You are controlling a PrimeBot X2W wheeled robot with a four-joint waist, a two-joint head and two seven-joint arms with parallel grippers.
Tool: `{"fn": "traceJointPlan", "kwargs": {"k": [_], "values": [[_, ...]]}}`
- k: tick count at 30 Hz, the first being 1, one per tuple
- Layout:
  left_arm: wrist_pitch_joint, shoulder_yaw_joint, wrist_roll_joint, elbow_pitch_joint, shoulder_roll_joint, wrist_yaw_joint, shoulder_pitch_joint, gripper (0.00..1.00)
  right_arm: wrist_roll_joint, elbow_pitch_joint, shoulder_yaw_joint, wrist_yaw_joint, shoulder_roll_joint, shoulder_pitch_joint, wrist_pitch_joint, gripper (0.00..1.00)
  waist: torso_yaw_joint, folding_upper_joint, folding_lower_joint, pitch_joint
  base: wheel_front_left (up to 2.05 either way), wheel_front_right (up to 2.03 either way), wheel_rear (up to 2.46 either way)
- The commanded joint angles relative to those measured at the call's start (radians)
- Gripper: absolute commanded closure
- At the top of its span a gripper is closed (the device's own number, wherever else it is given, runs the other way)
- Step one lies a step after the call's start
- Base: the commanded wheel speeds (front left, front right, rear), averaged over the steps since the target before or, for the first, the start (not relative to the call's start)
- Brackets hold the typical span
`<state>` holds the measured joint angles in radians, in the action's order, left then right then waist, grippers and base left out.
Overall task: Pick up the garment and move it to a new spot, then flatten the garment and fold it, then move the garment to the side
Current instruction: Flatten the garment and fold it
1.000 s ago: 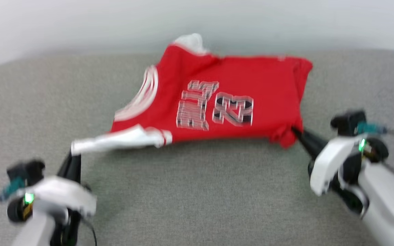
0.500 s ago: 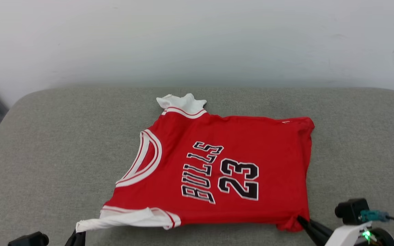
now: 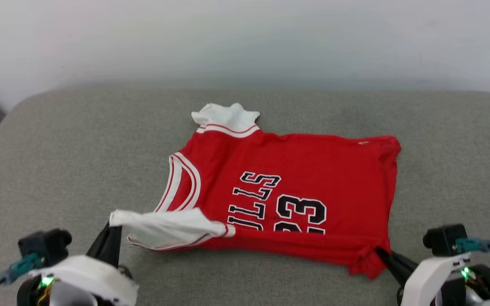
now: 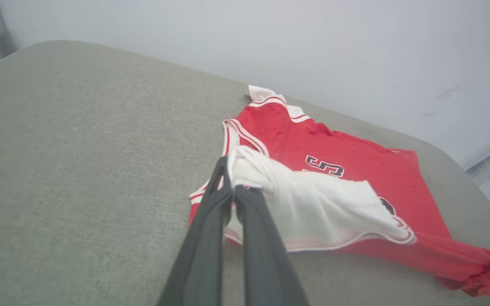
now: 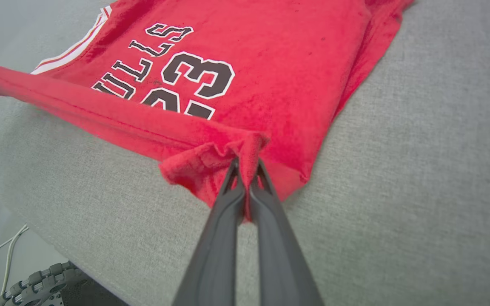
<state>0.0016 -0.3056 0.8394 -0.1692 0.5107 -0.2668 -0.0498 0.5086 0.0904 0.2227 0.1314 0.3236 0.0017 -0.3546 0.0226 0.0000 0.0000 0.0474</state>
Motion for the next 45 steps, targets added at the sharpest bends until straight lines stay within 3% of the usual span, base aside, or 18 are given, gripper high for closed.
{"fn": "traceJointPlan", "kwargs": {"k": [1,15,16,18,19,25,34,40,45], "values": [[-0.002,-0.006,0.000,0.037,-0.011,0.022,0.055,1.00,-0.011,0.012,-0.003,-0.001,-0.002,-0.038,-0.007,1.00,0.000,0.0000,0.0000,0.050,0.00,0.00,0.00],[0.012,-0.077,0.031,0.474,-0.120,0.199,0.390,1.00,-0.013,0.175,0.063,-0.001,0.014,-0.264,-0.039,1.00,-0.002,0.0000,0.0000,0.203,0.00,0.00,0.00],[0.018,-0.084,0.038,0.506,-0.129,0.211,0.407,1.00,-0.015,0.189,0.071,-0.001,0.014,-0.272,-0.037,0.94,-0.003,0.0000,0.0000,0.208,0.00,0.00,0.00],[0.028,-0.094,0.044,0.569,-0.144,0.237,0.440,1.00,-0.012,0.216,0.083,-0.001,0.010,-0.285,-0.027,0.66,-0.005,0.0000,0.0000,0.211,0.00,0.00,0.00],[0.025,-0.100,0.052,0.645,-0.161,0.266,0.476,0.03,-0.002,0.242,0.102,-0.002,0.007,-0.299,-0.007,0.00,-0.007,0.0000,0.0000,0.211,0.00,0.00,0.00],[-0.007,-0.092,0.068,0.746,-0.177,0.302,0.504,0.00,0.011,0.211,0.094,-0.001,0.002,-0.285,0.133,0.00,-0.013,0.0000,0.0000,0.168,0.00,0.00,0.00],[0.004,-0.083,0.061,0.724,-0.111,0.281,0.445,0.00,-0.066,0.120,0.011,-0.001,-0.040,-0.214,0.323,0.00,-0.038,0.0000,0.0000,0.073,0.00,0.00,0.00],[0.132,-0.101,0.059,0.562,-0.017,0.249,0.393,0.00,-0.108,0.043,-0.057,-0.001,-0.082,-0.153,0.325,0.00,-0.041,0.0000,0.0000,0.048,0.00,0.00,0.00],[0.321,-0.122,0.091,0.393,0.086,0.219,0.339,0.00,-0.136,-0.020,-0.089,-0.001,-0.113,-0.113,0.306,0.00,-0.052,0.0000,0.0000,0.061,0.00,0.00,0.00]]}}
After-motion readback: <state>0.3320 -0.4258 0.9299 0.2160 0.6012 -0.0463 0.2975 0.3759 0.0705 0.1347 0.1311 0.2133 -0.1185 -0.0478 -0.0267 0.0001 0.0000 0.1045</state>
